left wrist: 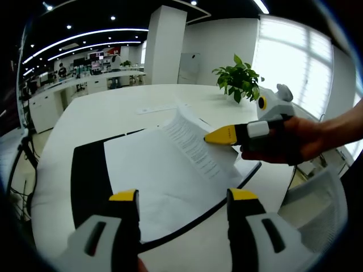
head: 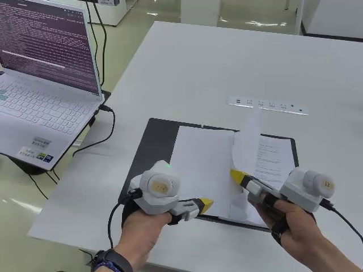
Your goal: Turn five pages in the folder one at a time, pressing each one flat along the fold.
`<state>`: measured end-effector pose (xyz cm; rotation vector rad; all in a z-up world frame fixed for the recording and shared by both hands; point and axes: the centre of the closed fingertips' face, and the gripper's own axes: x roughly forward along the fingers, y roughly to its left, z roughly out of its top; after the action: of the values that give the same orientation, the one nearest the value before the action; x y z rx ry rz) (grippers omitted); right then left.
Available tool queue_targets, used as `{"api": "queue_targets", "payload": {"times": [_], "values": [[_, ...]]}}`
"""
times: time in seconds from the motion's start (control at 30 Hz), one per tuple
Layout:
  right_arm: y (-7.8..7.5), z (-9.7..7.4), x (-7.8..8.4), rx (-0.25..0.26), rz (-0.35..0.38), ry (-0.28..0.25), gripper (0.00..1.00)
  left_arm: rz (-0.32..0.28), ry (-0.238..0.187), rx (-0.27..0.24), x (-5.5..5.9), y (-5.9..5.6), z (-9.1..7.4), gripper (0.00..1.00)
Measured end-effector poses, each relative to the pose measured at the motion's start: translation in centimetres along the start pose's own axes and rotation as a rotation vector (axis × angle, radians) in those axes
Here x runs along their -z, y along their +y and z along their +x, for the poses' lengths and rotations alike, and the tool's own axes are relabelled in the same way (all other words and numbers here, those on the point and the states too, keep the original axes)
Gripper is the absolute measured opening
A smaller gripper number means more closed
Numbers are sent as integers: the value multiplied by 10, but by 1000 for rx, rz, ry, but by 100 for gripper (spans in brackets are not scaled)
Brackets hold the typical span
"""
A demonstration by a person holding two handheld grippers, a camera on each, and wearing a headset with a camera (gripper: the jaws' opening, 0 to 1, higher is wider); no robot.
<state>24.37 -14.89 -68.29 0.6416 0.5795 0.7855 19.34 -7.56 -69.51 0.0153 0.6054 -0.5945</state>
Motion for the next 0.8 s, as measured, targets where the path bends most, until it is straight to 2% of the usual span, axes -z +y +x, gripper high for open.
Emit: {"api": "queue_targets", "payload": {"times": [0.17,0.4,0.8], "values": [[9,11,7,-15,-9,29,0,-1,-7,-10,3,7,-7,63],[22,31,17,-40,-6,51,0,17,10,-12,13,16,-21,64],[41,62,45,-79,-3,119,0,5,-7,-45,16,44,-47,64]]}}
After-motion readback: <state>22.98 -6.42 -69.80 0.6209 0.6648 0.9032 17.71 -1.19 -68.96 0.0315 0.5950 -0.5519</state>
